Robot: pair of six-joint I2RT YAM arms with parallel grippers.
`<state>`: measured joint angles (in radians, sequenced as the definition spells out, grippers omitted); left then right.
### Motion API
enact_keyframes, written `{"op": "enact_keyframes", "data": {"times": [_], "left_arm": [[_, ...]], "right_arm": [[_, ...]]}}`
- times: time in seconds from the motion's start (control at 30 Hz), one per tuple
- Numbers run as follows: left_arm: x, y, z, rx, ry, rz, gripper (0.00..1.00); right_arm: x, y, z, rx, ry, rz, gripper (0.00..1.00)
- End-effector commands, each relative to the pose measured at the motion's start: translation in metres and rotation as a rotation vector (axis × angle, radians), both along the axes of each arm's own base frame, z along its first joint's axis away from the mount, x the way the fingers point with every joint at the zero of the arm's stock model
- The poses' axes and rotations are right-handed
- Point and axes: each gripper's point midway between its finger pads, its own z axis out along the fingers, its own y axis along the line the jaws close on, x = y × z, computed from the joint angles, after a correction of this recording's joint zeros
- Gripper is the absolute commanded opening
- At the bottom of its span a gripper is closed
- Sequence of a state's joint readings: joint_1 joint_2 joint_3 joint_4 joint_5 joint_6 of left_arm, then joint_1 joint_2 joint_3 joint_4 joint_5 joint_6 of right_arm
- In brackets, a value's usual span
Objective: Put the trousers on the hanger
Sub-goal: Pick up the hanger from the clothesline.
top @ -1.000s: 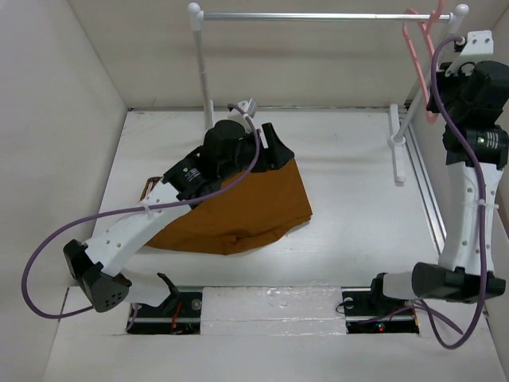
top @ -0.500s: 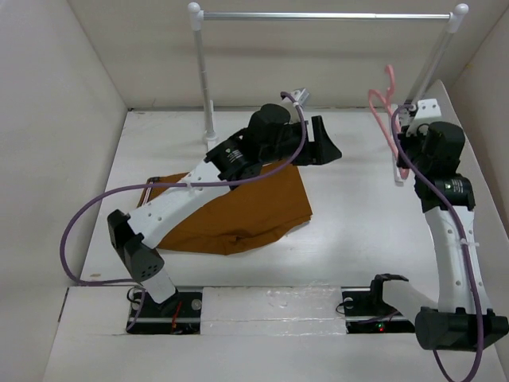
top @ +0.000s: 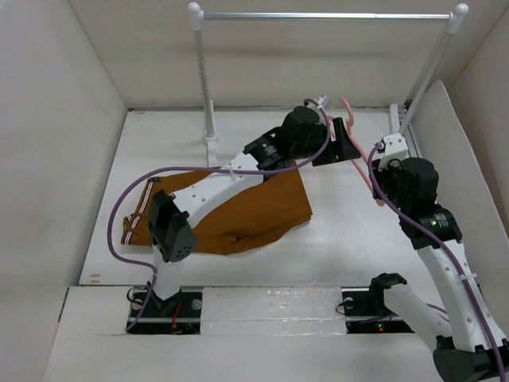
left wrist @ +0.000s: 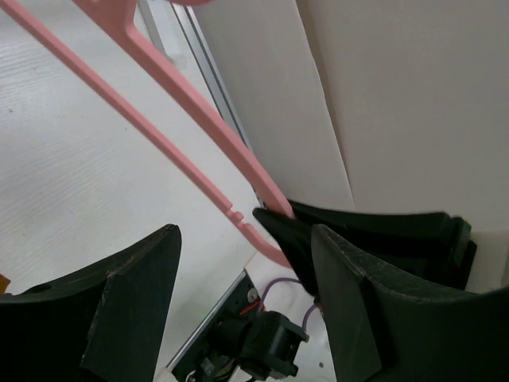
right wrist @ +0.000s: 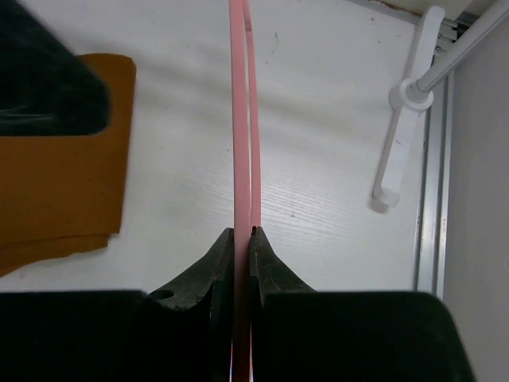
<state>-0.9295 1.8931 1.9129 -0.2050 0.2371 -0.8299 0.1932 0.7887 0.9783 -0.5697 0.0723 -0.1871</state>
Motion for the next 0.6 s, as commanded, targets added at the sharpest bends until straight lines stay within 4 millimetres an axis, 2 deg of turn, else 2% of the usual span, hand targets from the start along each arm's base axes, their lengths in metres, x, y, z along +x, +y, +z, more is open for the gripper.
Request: {"op": "enact_keyframes", "data": {"times": [0.0,0.1,0.33,0.47,0.57], "left_arm": [[0.006,-0.016,0.030,-0.100,-0.003,0.008,0.63],[0.016,-0.023,0.012,-0.072,0.025,0.038,0.63],[0.037,-0.035,-0.013,-0.072,0.085,0.064,0.59],[0.040,-0.038,-0.014,-0.086,0.084,0.069,0.55],[0.039,-0.041,-0.019,-0.076,0.093,0.055,0.48]], "right_arm": [[0.001,0.004,0.023,0.036,-0.092,-0.012,0.00],[0.000,0.008,0.023,0.042,-0.089,0.003,0.00],[-0.003,0.018,0.020,0.044,-0.087,0.040,0.00],[-0.006,0.024,0.009,0.020,-0.051,0.062,0.00],[-0.009,0.025,0.004,0.006,-0.047,0.056,0.00]]}}
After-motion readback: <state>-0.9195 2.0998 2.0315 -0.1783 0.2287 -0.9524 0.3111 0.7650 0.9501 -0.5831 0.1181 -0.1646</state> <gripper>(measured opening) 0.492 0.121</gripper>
